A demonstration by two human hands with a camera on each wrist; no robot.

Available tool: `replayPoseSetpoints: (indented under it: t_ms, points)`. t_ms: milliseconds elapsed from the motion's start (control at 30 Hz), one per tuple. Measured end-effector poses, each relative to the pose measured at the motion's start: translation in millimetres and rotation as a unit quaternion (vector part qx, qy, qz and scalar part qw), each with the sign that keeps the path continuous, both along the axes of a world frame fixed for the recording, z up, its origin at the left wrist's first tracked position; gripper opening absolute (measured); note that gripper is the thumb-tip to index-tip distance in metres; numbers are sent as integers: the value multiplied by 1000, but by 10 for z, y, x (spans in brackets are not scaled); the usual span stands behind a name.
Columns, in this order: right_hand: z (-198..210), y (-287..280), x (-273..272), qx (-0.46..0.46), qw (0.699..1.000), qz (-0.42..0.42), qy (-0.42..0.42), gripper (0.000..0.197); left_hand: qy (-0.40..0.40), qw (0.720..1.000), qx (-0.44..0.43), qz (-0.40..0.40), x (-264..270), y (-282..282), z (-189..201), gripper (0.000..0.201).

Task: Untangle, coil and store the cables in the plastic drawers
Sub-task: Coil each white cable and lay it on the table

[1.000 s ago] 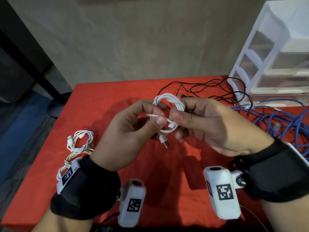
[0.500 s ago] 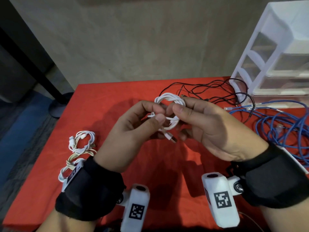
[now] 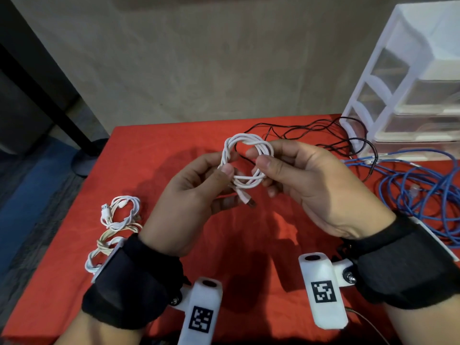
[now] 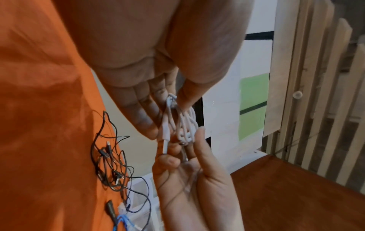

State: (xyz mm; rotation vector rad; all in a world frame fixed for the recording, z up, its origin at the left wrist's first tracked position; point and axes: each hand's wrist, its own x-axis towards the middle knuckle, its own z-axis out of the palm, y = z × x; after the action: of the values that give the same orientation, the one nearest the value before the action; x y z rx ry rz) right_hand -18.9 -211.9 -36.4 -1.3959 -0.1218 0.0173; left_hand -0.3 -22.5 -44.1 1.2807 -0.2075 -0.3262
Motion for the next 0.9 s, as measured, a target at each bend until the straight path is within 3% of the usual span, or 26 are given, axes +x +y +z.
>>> replayPoseSetpoints:
  t_ms: [267,433,600,900]
  points:
    - [46,-52,1,-10,999,-31,-20,9,-4,1000,-22,-9,40,90,5,29]
    - [51,-67,34,-18,995,-91,-42,13,-17,1000,-8,-8,31,81,7,24]
    - [41,-20,13,43,996,-77,2,9,-82,995,50,25,-15,9,8,22]
    - [6,29,-12,34,997,-61,25,17,-114,989,90,-31,-126,-112,-12,33]
